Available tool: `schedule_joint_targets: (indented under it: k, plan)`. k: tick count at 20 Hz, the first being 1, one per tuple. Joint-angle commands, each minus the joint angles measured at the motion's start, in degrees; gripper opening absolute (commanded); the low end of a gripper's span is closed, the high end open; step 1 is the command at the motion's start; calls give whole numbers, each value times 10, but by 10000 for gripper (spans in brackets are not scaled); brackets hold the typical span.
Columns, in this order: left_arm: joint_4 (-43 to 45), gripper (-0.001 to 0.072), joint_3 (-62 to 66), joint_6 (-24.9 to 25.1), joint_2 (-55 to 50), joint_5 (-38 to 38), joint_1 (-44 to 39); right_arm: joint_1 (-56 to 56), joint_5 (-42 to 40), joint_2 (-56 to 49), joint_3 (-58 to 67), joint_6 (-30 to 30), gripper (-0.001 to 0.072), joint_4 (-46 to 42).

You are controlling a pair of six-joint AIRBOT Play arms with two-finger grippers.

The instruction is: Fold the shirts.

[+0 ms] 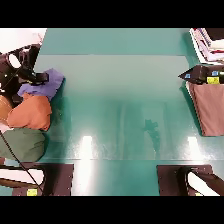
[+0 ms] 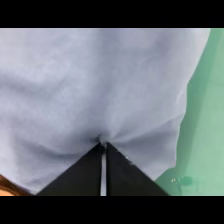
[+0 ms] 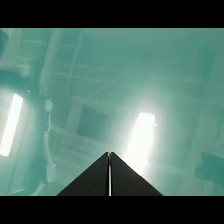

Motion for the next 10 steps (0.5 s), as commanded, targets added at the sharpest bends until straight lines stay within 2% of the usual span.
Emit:
schedule_joint_targets:
  k: [1,6,8,10]
  plan:
    - [2,23,10,-3,1,-2,4,0,-6,0,0,0,18,1]
    - [-25,22,132,-12,68,-53,2,0,-24,3,15,2,18,34]
    - [-25,21,203,29,128,-79,-23,3,-27,3,60,15,18,34]
    - [-24,21,269,45,184,-103,-66,3,-41,3,112,15,18,33]
